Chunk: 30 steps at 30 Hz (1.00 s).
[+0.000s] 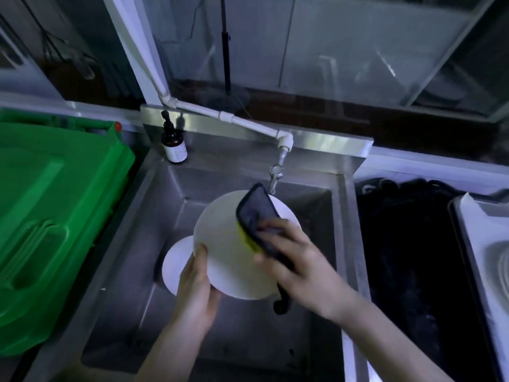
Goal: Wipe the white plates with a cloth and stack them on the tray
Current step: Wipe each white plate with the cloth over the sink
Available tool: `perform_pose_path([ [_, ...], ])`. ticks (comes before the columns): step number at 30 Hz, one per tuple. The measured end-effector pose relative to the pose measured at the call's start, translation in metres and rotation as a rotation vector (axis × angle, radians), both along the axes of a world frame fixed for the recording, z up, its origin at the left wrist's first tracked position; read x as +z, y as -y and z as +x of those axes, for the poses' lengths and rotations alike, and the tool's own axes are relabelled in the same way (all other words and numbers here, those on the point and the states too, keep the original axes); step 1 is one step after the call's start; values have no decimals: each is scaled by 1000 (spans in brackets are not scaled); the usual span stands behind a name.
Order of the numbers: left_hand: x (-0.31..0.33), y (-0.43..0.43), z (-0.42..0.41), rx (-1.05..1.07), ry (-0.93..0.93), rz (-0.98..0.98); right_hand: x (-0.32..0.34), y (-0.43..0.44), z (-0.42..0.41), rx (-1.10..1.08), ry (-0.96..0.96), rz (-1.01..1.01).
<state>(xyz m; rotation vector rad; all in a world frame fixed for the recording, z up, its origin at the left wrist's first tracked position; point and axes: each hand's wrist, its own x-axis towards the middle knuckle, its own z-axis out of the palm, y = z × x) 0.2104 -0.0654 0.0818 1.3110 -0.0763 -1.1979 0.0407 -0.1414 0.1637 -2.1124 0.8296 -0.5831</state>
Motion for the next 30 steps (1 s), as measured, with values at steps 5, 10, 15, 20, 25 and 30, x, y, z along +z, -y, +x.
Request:
perform_pose_path([
  [5,42,9,-20,54,0,-27,-11,-26,-14,266,-379,-362],
  [10,62,8,-26,-13,18,-86,8,-21,1,341,-323,-364],
  [15,96,17,-21,-54,130,-262,33,11,26,159,-257,-403],
  [20,109,18,-21,2,148,-276,59,53,29,-79,-343,-462],
  [25,118,17,-5,5,153,-296,65,40,-11,-18,-453,-477],
  [30,112,15,-19,-61,40,-251,54,-21,-4,321,-414,-476],
])
